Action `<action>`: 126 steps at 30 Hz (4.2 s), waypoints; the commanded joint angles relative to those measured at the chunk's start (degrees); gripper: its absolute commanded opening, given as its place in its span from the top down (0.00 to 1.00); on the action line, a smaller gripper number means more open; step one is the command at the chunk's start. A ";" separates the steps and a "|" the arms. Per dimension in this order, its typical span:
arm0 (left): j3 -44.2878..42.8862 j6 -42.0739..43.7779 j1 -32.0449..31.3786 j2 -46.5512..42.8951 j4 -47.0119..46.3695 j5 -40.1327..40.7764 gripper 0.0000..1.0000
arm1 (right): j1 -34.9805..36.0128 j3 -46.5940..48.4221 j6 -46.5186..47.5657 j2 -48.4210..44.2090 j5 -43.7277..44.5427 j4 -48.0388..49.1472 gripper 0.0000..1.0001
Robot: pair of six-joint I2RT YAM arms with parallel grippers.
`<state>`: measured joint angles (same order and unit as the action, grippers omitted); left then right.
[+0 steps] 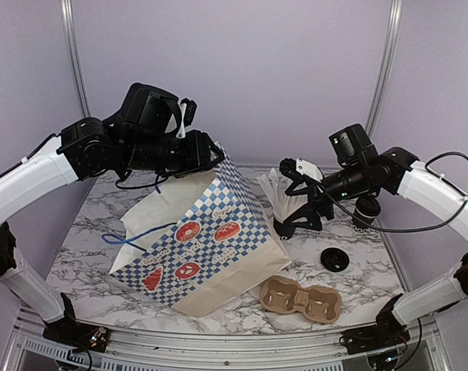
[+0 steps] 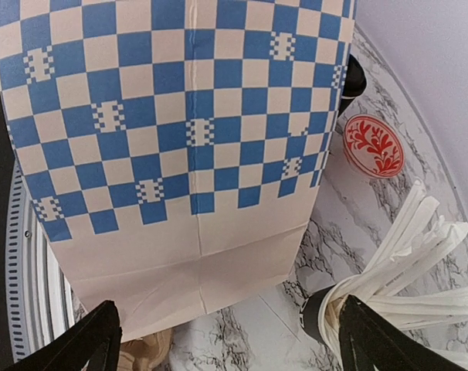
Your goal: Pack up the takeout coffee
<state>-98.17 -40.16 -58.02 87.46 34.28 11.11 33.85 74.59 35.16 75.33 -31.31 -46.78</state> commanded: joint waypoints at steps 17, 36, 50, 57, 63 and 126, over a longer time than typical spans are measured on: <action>5.79 12.73 0.19 -12.43 -6.76 -2.78 0.32 | -0.46 -0.20 0.08 2.26 0.28 0.55 0.05; 13.13 17.34 2.67 -20.94 2.72 7.98 0.21 | -0.41 -1.61 2.21 0.87 0.42 -1.20 0.10; 3.01 29.61 15.33 -3.76 12.75 -21.89 0.23 | -0.37 -5.47 3.24 -3.16 -0.50 -1.04 0.09; 0.99 35.24 15.57 2.64 12.78 -22.40 0.27 | -0.36 -5.60 3.69 -3.17 -0.69 -1.55 0.08; -3.82 39.80 16.01 9.48 13.11 -19.90 0.40 | -0.37 -5.44 4.08 -3.08 -0.52 -2.02 0.08; -1.61 42.78 16.84 5.75 15.73 -28.39 1.00 | -0.29 -20.64 14.97 -5.32 10.18 -10.65 0.23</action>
<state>-100.64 2.55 -41.34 91.72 48.69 -16.91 33.85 56.75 46.17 69.54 -26.17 -55.16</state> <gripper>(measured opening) 0.015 0.807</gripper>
